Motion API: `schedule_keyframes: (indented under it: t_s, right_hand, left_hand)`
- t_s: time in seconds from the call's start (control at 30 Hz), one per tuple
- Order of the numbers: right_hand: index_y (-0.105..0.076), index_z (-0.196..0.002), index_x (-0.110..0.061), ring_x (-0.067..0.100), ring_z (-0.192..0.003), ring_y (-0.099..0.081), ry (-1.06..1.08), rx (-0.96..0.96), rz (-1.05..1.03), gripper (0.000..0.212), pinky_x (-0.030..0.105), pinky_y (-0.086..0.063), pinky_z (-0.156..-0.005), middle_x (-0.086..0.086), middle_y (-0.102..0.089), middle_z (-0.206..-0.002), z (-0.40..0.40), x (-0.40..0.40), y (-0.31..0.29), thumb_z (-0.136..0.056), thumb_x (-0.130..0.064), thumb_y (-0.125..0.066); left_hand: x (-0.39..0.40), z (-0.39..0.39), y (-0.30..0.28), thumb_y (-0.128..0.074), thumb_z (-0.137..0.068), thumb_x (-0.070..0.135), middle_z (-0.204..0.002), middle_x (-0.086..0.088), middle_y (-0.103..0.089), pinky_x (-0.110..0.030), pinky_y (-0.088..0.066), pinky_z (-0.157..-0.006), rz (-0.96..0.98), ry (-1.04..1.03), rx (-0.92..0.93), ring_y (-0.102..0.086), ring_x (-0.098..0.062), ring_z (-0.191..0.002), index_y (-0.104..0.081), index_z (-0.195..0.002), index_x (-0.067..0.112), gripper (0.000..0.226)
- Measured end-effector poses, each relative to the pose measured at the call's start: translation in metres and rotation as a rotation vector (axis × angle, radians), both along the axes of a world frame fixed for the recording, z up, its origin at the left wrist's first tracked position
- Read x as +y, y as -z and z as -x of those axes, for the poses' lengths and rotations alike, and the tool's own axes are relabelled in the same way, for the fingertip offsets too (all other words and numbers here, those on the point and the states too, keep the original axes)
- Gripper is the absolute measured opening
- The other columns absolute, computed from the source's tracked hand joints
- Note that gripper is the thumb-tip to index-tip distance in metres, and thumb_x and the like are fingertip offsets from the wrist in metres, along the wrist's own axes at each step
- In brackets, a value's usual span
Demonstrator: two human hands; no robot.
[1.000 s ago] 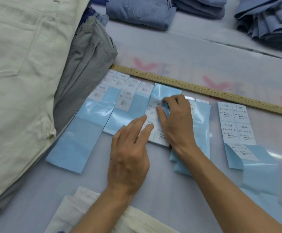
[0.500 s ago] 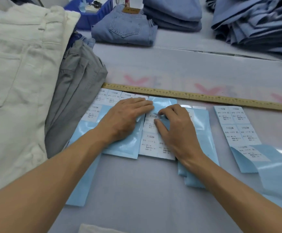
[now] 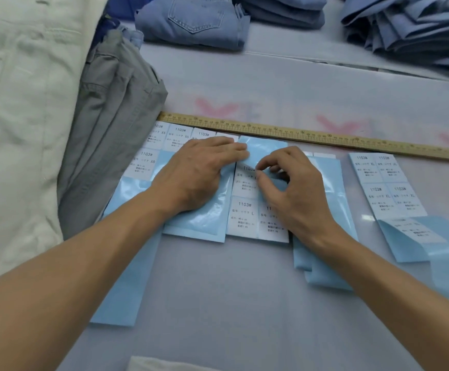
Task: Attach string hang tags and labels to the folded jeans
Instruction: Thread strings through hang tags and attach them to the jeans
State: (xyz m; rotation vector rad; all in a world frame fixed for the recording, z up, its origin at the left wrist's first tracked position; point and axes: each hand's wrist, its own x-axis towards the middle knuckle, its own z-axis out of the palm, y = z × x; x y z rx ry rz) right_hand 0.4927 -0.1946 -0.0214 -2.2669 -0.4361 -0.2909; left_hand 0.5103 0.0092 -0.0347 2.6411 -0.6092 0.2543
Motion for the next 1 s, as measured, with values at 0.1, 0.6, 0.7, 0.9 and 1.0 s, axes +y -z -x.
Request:
schedule_keyframes:
  t_s: [0.1,0.6,0.7,0.9,1.0]
  right_hand:
    - [-0.067,-0.093,-0.010,0.014,-0.089,-0.056,-0.020,-0.022,-0.048,0.008,0.014,-0.039,-0.077,0.001,-0.058,-0.098,0.003,-0.001,-0.002,-0.087,-0.007,-0.072]
    - [-0.068,-0.078,-0.013,0.008,-0.086,-0.059,-0.071,0.253,-0.295,0.032,0.019,-0.044,-0.075,-0.001,-0.064,-0.091,0.000,-0.007,-0.066,-0.091,-0.040,-0.056]
    - [-0.064,-0.071,-0.019,0.018,-0.091,-0.062,-0.087,0.358,-0.420,0.032,0.036,-0.047,-0.085,0.002,-0.067,-0.085,-0.007,-0.007,-0.094,-0.091,-0.042,-0.057]
    - [-0.064,-0.084,-0.023,0.015,-0.092,-0.063,-0.167,0.577,-0.705,0.022,0.033,-0.053,-0.086,-0.003,-0.066,-0.095,-0.017,-0.035,-0.151,-0.096,-0.039,-0.056]
    - [-0.072,-0.085,-0.024,0.014,-0.087,-0.069,-0.121,0.637,-0.690,0.018,0.032,-0.060,-0.075,-0.001,-0.070,-0.096,-0.006,-0.067,-0.185,-0.084,-0.041,-0.065]
  left_hand:
    - [0.000,0.000,0.000,-0.052,-0.094,-0.002,-0.147,0.010,-0.056,-0.036,-0.035,-0.110,-0.012,-0.015,0.000,-0.047,-0.015,-0.140,-0.060,-0.140,0.023,0.053]
    - [0.001,-0.003,0.001,-0.049,-0.093,-0.001,-0.149,0.013,-0.053,-0.039,-0.042,-0.105,-0.053,0.024,-0.042,-0.047,-0.013,-0.139,-0.056,-0.142,0.030,0.058]
    - [0.001,-0.001,-0.001,-0.046,-0.092,0.001,-0.148,0.015,-0.053,-0.035,-0.040,-0.099,-0.051,0.047,-0.069,-0.046,-0.010,-0.136,-0.055,-0.143,0.035,0.062]
    - [0.001,0.003,0.006,-0.047,-0.093,0.001,-0.151,0.003,-0.052,-0.029,-0.025,-0.111,-0.093,0.007,-0.116,-0.045,-0.017,-0.140,-0.055,-0.145,0.022,0.057]
    - [0.000,0.006,-0.001,-0.042,-0.086,0.002,-0.144,-0.008,-0.059,-0.042,-0.034,-0.113,-0.221,0.069,-0.254,-0.055,-0.030,-0.133,-0.067,-0.130,0.012,0.052]
